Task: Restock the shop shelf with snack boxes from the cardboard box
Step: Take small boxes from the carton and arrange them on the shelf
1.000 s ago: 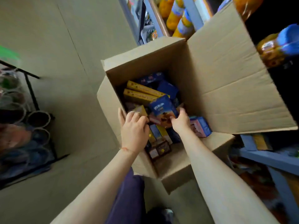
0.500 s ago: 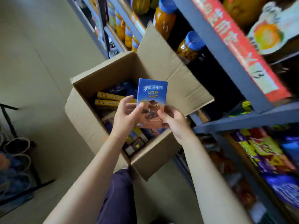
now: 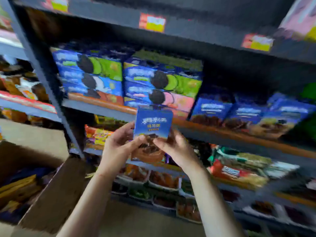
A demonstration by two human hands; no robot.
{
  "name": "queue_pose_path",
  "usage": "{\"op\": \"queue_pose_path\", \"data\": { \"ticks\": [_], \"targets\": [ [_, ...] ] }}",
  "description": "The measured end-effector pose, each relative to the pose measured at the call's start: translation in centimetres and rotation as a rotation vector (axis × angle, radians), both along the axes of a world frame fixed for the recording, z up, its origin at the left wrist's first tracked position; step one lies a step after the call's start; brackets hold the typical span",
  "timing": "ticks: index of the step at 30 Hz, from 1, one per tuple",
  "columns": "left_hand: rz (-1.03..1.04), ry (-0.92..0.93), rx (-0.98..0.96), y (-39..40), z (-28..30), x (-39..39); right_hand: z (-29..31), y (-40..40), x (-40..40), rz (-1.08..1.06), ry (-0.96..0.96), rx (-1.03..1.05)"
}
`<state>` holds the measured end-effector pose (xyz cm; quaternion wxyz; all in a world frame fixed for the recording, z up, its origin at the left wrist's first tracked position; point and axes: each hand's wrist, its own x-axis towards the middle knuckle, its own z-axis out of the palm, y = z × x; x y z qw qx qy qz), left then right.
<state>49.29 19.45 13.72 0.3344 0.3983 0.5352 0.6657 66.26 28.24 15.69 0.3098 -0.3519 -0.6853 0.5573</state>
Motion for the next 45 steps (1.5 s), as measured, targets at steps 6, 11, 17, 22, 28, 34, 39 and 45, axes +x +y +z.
{"op": "queue_pose_path", "data": {
  "ticks": [6,11,17,22,28,34,39,45],
  "targets": [
    [-0.239,0.158,0.102,5.8,5.1,14.8,3.2,2.8,16.8,-0.280,0.044,0.044],
    [-0.081,0.407,0.162,10.4,9.6,20.0,5.3,4.4,25.3,-0.462,0.086,0.144],
    [-0.199,1.054,0.151,19.1,14.3,23.1,7.2,6.3,31.0,-0.553,0.072,0.176],
    [-0.477,1.062,-0.022,22.7,16.4,24.9,7.7,7.5,32.7,-0.549,0.085,0.161],
    [-0.346,0.944,-0.036,25.3,16.1,25.4,7.6,9.7,32.6,-0.592,0.059,0.210],
    [-0.407,0.844,-0.040,27.0,15.4,24.8,6.4,13.2,31.4,-0.581,-0.023,0.276],
    [-0.503,0.608,-0.074,26.9,15.7,24.9,4.7,14.9,30.8,-0.515,-0.169,0.293],
    [-0.524,0.557,-0.085,26.9,15.5,25.5,4.4,15.3,30.0,-0.561,-0.230,0.341]
  ]
}}
